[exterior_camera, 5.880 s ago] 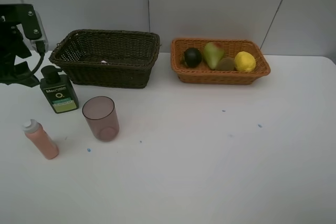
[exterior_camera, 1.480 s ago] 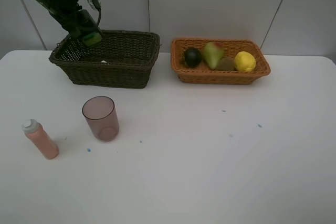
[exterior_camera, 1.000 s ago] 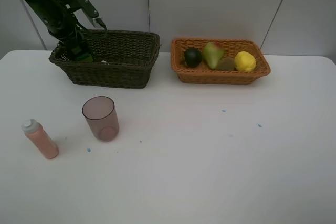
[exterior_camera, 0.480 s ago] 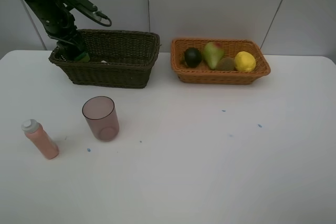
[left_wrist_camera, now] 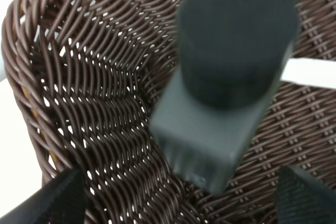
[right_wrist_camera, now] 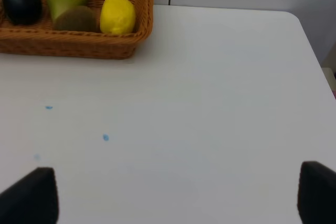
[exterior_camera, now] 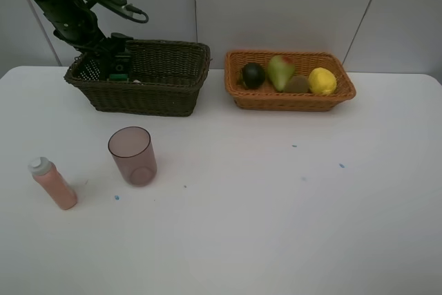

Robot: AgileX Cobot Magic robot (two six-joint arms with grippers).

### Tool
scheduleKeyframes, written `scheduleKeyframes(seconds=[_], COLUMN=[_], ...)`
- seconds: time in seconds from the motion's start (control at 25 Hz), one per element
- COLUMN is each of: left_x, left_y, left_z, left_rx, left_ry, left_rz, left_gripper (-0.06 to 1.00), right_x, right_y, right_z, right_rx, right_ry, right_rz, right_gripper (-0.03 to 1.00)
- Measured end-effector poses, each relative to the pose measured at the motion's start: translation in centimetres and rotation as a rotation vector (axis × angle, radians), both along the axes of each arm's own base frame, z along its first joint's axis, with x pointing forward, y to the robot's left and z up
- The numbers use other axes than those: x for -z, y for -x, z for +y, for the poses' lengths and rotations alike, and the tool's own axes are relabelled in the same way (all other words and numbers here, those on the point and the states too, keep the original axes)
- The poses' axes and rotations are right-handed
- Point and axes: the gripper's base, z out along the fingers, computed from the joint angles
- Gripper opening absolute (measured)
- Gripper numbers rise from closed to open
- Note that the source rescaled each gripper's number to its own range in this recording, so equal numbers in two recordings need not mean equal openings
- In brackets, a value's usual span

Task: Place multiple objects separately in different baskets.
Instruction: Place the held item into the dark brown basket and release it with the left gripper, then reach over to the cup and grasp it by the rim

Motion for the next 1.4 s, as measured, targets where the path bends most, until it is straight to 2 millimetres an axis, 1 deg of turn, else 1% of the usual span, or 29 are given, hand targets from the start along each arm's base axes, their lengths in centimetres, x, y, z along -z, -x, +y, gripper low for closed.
scheduleKeyframes(seconds=[0.24, 0.36, 0.44, 0.52, 0.72, 0.92, 1.04, 1.16, 1.24, 1.32, 1.4], left_x=[0.0, -0.7, -1.8, -3.3, -7.7, -11.6, -14.5, -17.0, -18.2, -19.3, -19.8], left_y=[0.0, -0.1, 0.0, 0.1, 0.9, 3.0, 5.3, 7.7, 9.2, 10.3, 11.2], left_z=[0.0, 0.0, -0.1, -0.1, -0.1, -0.3, -0.6, -0.7, -0.9, -1.1, -1.4], left_rx=[-0.005, 0.006, 0.011, 0.011, 0.014, 0.017, 0.044, 0.079, 0.093, 0.102, 0.109], left_ry=[0.005, 0.002, 0.004, 0.007, 0.021, 0.045, 0.046, 0.056, 0.084, 0.127, 0.169], left_rz=[0.0, -0.007, -0.014, -0.029, -0.092, -0.112, -0.099, -0.063, -0.036, -0.044, -0.045], left_gripper=[0.96, 0.96, 0.96, 0.96, 0.96, 0.96, 0.96, 0.96, 0.96, 0.96, 0.96], right_x=[0.0, 0.0, 0.0, 0.0, 0.0, 0.0, 0.0, 0.0, 0.0, 0.0, 0.0], right_y=[0.0, 0.0, 0.0, 0.0, 0.0, 0.0, 0.0, 0.0, 0.0, 0.0, 0.0], right_z=[0.0, 0.0, 0.0, 0.0, 0.0, 0.0, 0.0, 0.0, 0.0, 0.0, 0.0], right_rx=[0.0, 0.0, 0.0, 0.0, 0.0, 0.0, 0.0, 0.0, 0.0, 0.0, 0.0], right_ry=[0.0, 0.0, 0.0, 0.0, 0.0, 0.0, 0.0, 0.0, 0.0, 0.0, 0.0], right_rz=[0.0, 0.0, 0.0, 0.0, 0.0, 0.0, 0.0, 0.0, 0.0, 0.0, 0.0], right_gripper=[1.0, 1.0, 1.0, 1.0, 1.0, 1.0, 1.0, 1.0, 1.0, 1.0, 1.0])
